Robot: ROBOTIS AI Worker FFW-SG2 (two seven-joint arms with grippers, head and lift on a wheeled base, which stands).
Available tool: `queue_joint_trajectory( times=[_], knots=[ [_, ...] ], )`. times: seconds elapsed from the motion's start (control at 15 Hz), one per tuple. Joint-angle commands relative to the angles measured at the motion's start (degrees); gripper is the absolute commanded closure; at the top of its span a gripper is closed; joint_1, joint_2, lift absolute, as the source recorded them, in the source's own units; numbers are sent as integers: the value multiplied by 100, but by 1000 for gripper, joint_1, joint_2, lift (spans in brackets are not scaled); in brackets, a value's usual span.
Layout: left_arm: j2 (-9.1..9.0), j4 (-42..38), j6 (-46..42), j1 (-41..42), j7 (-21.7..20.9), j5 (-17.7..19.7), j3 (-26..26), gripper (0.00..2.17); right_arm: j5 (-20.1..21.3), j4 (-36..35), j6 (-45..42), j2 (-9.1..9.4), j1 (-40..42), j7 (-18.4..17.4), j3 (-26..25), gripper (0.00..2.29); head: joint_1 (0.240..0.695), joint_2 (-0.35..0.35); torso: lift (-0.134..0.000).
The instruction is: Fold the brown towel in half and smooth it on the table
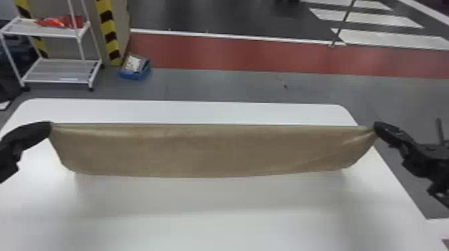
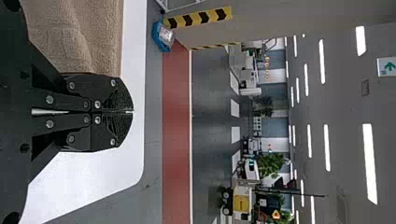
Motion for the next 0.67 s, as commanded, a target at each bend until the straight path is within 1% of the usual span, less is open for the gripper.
queue_joint_trajectory(
  times=[0.0,0.13,0.27,0.4,0.6],
  knots=[
    [9,-17,20,-56,36,-119,-245,1389,203,106,-42,2,33,-2,120,1480,695,-174,-120],
    [9,229,20,-214,124,-339,-579,1389,291,238,-112,72,33,-20,234,1480,695,-183,-120],
    [0,572,3,-451,264,-629,-904,1389,440,572,-340,72,-125,-99,366,1480,695,-193,-120],
    [-27,968,-261,-671,387,-681,-1018,1393,704,932,-674,63,-371,-169,454,1480,695,-197,-120],
    [-9,1363,-613,-838,502,-681,-992,1393,712,1337,-833,-7,-696,-275,454,1480,695,-197,-120]
  ],
)
